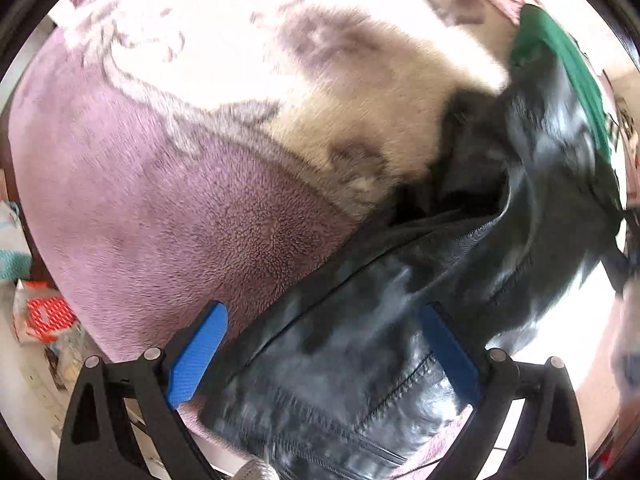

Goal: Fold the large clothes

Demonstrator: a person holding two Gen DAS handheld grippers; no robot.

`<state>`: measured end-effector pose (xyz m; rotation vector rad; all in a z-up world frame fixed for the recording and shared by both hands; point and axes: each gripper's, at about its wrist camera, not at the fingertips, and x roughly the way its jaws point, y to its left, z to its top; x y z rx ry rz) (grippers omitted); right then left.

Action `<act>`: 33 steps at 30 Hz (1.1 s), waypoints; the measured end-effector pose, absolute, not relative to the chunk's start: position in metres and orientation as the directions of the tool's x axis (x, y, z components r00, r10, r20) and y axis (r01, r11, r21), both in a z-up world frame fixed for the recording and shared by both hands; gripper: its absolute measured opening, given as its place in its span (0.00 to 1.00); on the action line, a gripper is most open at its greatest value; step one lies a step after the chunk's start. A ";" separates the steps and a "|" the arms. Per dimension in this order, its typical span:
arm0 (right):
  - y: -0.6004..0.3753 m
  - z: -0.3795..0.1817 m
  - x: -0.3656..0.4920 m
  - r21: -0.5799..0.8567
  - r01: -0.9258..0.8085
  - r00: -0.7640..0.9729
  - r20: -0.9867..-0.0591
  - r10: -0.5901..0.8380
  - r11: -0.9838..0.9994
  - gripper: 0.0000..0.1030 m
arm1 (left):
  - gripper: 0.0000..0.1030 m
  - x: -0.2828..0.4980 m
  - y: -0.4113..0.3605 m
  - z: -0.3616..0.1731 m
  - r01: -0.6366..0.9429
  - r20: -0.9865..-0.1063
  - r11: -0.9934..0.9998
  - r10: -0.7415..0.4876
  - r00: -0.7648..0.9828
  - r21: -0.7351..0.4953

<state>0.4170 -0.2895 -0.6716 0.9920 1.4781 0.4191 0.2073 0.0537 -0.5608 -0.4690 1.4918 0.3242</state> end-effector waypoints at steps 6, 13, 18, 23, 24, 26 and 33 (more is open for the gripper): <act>-0.440 -0.623 0.286 0.633 0.622 0.259 -0.722 0.641 0.461 0.21 | 0.98 0.195 0.031 -0.543 -0.378 -0.999 0.926 -0.007 0.041 -0.022; -0.545 -0.657 0.188 0.437 0.780 0.088 -0.786 0.612 0.449 0.58 | 0.98 0.161 0.000 -0.536 -0.350 -0.999 0.936 -0.039 -0.003 -0.036; -0.567 -0.617 0.147 0.345 0.735 0.008 -0.865 0.501 0.584 0.67 | 0.98 0.137 -0.027 -0.523 -0.377 -0.997 0.925 -0.068 -0.029 -0.052; -0.503 -0.565 0.188 0.333 0.444 -0.051 -0.917 0.395 0.832 0.66 | 0.98 0.158 -0.056 -0.531 -0.367 -0.997 0.929 -0.065 -0.038 -0.046; -0.476 -0.560 0.209 0.353 0.361 -0.051 -0.917 0.396 0.863 0.66 | 0.98 0.160 -0.057 -0.532 -0.363 -0.997 0.930 -0.065 -0.036 -0.048; -0.417 -0.561 0.253 0.418 0.212 -0.046 -0.898 0.437 0.883 0.62 | 0.98 0.174 -0.063 -0.537 -0.360 -0.998 0.932 -0.055 -0.013 -0.047; -0.327 -0.657 0.352 0.302 0.175 -0.110 -0.940 0.324 0.937 0.35 | 0.98 0.191 -0.071 -0.551 -0.352 -0.999 0.935 -0.046 -0.014 -0.038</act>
